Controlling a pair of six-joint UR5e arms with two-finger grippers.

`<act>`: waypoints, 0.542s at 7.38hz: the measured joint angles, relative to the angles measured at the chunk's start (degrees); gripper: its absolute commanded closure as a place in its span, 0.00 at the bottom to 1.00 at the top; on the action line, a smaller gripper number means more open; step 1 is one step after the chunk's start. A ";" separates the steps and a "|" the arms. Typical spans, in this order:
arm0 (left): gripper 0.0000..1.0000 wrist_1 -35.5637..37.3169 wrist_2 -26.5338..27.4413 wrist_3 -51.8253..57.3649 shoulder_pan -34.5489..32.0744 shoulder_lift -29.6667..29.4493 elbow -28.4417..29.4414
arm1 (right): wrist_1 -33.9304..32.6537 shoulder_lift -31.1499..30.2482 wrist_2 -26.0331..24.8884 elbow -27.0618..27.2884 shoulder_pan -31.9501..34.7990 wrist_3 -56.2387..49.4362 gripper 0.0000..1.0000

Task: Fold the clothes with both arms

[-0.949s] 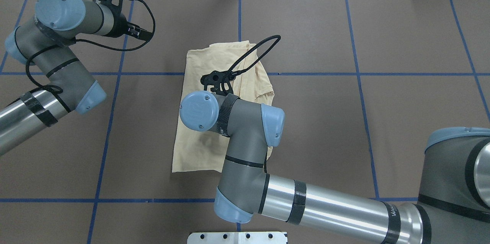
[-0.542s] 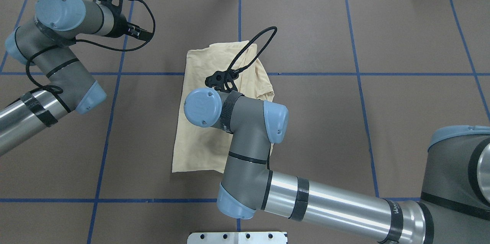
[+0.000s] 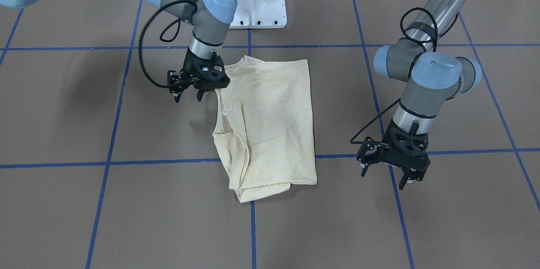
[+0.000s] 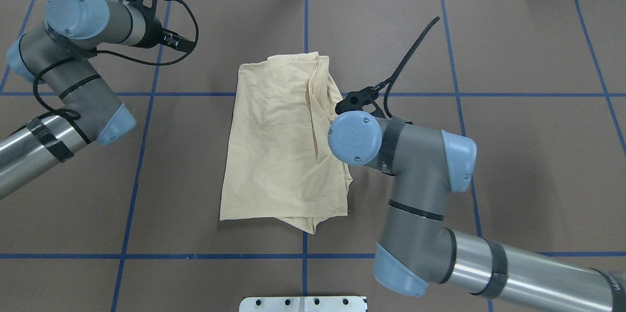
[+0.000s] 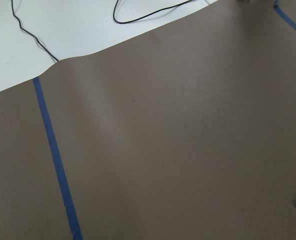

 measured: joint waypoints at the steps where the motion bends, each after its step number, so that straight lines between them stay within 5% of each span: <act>1: 0.00 0.00 0.00 0.00 0.00 0.00 0.00 | 0.00 -1.73 -0.02 2.95 0.34 0.90 0.22; 3: 0.00 0.00 0.00 0.00 0.00 0.00 -0.05 | 6.71 1.83 1.38 1.07 1.89 7.46 0.22; 4: 0.00 0.00 0.00 0.00 0.00 0.00 -0.08 | 12.47 5.47 2.38 -4.08 2.93 11.16 0.22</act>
